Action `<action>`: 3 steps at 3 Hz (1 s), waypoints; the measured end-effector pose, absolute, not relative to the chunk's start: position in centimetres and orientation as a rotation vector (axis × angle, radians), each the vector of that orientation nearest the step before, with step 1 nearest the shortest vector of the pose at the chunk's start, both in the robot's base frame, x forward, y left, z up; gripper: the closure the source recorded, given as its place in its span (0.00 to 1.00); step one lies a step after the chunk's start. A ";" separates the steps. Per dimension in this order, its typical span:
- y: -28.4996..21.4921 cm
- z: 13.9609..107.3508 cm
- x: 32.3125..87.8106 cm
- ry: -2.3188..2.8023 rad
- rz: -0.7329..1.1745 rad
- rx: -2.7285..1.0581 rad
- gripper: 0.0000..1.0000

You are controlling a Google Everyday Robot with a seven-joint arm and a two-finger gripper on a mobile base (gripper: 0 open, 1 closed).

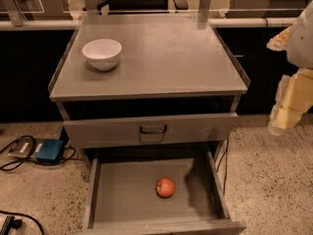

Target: Pick apple from middle drawer and place on counter

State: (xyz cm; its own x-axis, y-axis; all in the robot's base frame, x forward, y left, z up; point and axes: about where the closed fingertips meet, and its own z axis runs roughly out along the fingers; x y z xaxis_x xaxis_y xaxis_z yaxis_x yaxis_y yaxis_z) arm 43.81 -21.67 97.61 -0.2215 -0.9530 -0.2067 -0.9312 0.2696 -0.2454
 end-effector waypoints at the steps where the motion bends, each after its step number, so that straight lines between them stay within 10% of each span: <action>1: -21.7 97.6 43.8 2.232 -0.098 -1.725 0.00; 3: -22.7 94.0 43.3 2.173 0.066 -1.646 0.00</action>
Offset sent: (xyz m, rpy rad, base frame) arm -0.0051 -0.0007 -0.0287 0.0964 0.0087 0.0292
